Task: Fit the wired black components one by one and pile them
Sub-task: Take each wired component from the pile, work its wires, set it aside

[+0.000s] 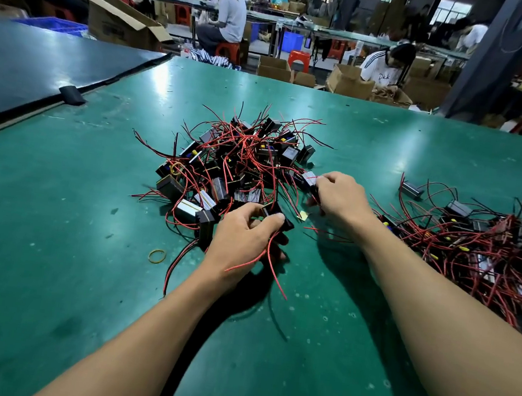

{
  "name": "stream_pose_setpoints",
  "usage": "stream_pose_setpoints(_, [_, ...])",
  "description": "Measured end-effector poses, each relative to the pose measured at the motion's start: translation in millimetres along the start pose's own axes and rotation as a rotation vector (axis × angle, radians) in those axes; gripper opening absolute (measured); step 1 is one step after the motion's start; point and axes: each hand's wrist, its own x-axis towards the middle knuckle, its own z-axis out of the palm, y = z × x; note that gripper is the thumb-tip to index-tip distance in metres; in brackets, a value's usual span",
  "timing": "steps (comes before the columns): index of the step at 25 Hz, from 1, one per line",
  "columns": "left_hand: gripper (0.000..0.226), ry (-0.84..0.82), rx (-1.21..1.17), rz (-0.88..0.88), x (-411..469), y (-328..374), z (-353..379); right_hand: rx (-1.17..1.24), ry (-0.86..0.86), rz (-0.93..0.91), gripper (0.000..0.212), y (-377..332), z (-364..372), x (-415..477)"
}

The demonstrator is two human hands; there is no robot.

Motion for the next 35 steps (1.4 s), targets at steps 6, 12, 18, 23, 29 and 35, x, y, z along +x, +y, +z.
stream_pose_setpoints(6, [0.013, 0.019, 0.0, 0.032, -5, 1, 2, 0.346, 0.088, 0.101, 0.029, 19, 0, -8])
stream_pose_setpoints(12, [0.013, -0.01, 0.249, 0.115, -8, -2, 2, 0.91, 0.179, 0.269, 0.018, 25, -10, -22])
stream_pose_setpoints(18, [0.012, -0.006, 0.291, 0.141, -9, 1, 2, 0.68, 0.025, 0.363, 0.019, 14, 0, -27])
stream_pose_setpoints(23, [0.026, -0.003, 0.264, 0.11, -6, 1, 2, 1.205, -0.315, 0.455, 0.018, -6, -24, -25])
stream_pose_setpoints(29, [0.016, 0.002, 0.24, 0.073, -7, 1, 2, 1.509, -0.417, 0.282, 0.022, -2, -44, -38])
stream_pose_setpoints(35, [0.015, -0.004, 0.257, 0.103, -5, -3, -1, 1.296, -0.295, 0.047, 0.011, -9, -60, -40])
